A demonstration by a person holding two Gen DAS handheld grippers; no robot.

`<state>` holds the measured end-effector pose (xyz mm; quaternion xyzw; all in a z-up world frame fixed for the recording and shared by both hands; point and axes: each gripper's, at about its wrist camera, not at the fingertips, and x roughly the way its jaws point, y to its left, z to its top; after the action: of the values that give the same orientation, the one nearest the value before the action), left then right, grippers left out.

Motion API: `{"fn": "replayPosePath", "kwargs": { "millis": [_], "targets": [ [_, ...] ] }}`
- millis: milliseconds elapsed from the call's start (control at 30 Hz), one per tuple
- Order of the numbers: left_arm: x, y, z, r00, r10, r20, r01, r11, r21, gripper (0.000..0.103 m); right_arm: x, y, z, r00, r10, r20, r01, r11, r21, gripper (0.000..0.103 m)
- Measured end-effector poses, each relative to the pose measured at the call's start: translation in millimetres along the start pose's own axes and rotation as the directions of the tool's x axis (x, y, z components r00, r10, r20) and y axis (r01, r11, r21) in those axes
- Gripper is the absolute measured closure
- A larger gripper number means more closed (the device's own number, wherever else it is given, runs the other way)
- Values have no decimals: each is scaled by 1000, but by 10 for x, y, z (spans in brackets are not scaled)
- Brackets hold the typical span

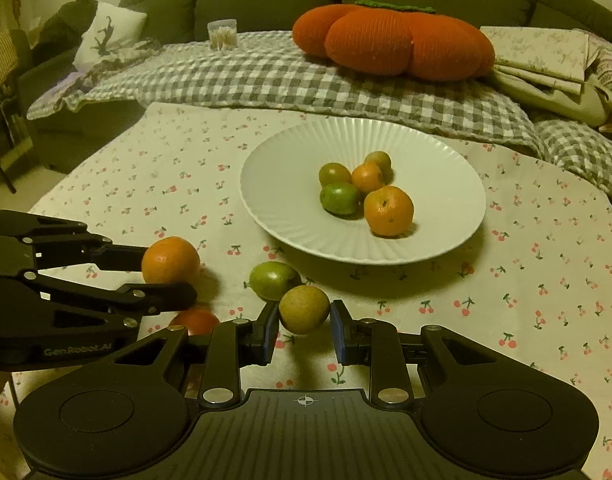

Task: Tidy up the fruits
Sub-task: 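Carry the large orange in the left gripper and the olive-yellow fruit in the right gripper over the plate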

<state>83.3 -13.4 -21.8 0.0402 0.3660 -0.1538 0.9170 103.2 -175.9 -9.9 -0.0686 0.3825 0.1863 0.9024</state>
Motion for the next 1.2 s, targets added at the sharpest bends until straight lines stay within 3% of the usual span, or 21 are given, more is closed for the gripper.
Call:
{"fn": "replayPosePath", "kwargs": {
  "millis": [1200],
  "targets": [
    [144, -228, 475, 997, -49, 61, 51, 998, -35, 65, -110, -350, 268, 995, -68, 72, 61, 993, 96, 78]
  ]
}}
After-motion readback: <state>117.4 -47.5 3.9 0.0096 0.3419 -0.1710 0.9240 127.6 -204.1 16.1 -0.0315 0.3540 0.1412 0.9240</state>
